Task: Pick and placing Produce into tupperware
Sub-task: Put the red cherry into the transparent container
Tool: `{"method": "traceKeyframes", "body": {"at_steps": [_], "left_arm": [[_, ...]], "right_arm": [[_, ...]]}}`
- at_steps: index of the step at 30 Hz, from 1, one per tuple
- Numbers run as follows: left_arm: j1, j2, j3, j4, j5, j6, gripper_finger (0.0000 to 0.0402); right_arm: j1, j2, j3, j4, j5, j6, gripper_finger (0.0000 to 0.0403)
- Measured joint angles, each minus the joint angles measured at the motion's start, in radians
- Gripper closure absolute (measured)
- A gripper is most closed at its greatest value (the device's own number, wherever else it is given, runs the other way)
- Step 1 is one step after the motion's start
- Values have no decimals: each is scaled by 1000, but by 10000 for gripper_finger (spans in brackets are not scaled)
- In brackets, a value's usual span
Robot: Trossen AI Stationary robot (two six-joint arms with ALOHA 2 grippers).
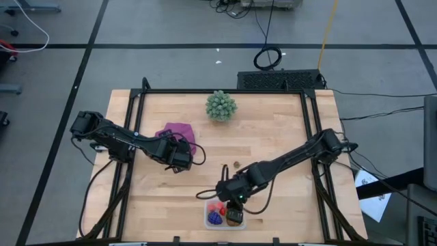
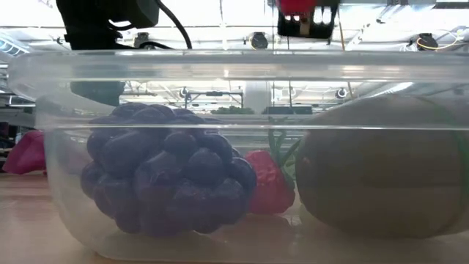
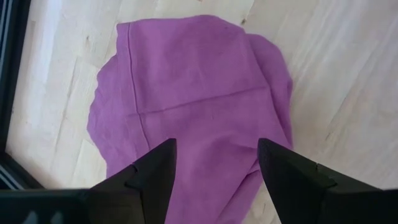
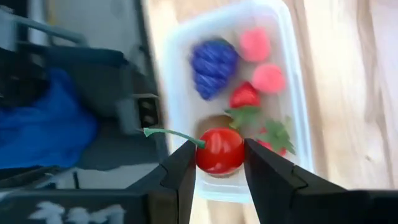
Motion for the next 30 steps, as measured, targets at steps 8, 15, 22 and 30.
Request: {"method": "traceKeyframes", "body": {"at_steps": [8,15,22,30], "left_arm": [[0,0,0,-1,-8,16,172],[0,0,0,-1,-8,14,172],[0,0,0,0,-16,16,172],[0,0,0,0,-16,13,172]], "right_arm": [[6,83,0,-165,6,10,285],[12,90,-4,-138,59,-4,285],[26,91,-7,-105,86,-9,285],[37,91,-19,-52,110,0,285]]}}
